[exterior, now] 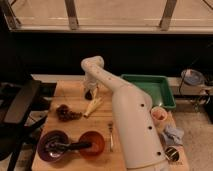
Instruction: Wipe table surface with eraser
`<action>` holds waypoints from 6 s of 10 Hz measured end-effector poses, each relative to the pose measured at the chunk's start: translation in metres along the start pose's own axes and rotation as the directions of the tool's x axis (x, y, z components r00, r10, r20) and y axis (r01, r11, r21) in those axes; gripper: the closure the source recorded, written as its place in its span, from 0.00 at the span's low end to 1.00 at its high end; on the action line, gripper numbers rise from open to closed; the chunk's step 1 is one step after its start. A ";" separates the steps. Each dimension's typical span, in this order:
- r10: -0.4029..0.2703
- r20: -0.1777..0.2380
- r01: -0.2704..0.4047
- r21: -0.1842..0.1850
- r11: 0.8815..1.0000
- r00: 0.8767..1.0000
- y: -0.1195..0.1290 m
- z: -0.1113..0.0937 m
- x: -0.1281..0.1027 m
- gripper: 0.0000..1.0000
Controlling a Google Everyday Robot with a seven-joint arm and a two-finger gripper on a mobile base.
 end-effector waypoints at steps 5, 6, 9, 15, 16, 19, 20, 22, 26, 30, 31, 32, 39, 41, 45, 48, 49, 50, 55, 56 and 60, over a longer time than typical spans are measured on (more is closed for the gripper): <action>-0.142 0.005 0.142 0.049 0.989 0.990 -0.037 -0.017 -0.038 1.00; -0.155 0.020 0.154 0.051 0.987 0.988 -0.031 -0.017 -0.048 1.00; -0.150 0.099 0.147 0.036 0.988 0.984 -0.005 -0.008 -0.070 1.00; -0.072 0.087 0.074 -0.027 0.997 0.994 0.021 -0.016 -0.004 1.00; -0.081 0.082 0.084 -0.033 0.996 0.993 0.012 -0.015 0.003 1.00; -0.149 0.073 0.151 -0.030 0.988 0.986 -0.024 -0.015 0.000 1.00; -0.173 0.063 0.174 -0.020 0.985 0.983 -0.031 -0.020 -0.006 1.00; -0.238 0.049 0.238 -0.001 0.971 0.970 -0.046 -0.028 -0.025 1.00; -0.299 0.094 0.297 0.029 0.954 0.950 -0.035 -0.026 -0.076 1.00; -0.274 0.193 0.281 -0.010 0.960 0.942 0.013 -0.020 -0.082 1.00; -0.257 0.207 0.269 -0.029 0.963 0.944 0.026 -0.024 -0.075 1.00; -0.238 0.211 0.254 -0.050 0.966 0.948 0.036 -0.028 -0.067 1.00; -0.213 0.234 0.245 -0.119 0.962 0.949 0.026 -0.018 -0.027 1.00; -0.260 0.226 0.288 -0.100 0.952 0.939 0.008 -0.019 -0.037 1.00; -0.358 0.241 0.382 -0.064 0.922 0.902 -0.013 -0.020 -0.073 1.00; -0.343 0.278 0.374 -0.065 0.925 0.897 0.002 -0.015 -0.086 1.00; -0.323 0.284 0.355 -0.069 0.932 0.903 0.014 -0.016 -0.082 1.00; -0.310 0.285 0.342 -0.069 0.937 0.907 0.021 -0.016 -0.078 1.00; -0.340 0.239 0.317 0.128 0.940 0.910 0.020 -0.027 -0.036 1.00; -0.363 0.232 0.339 0.139 0.931 0.902 0.008 -0.028 -0.035 1.00; -0.501 0.214 0.471 0.180 0.864 0.838 -0.054 -0.025 -0.060 1.00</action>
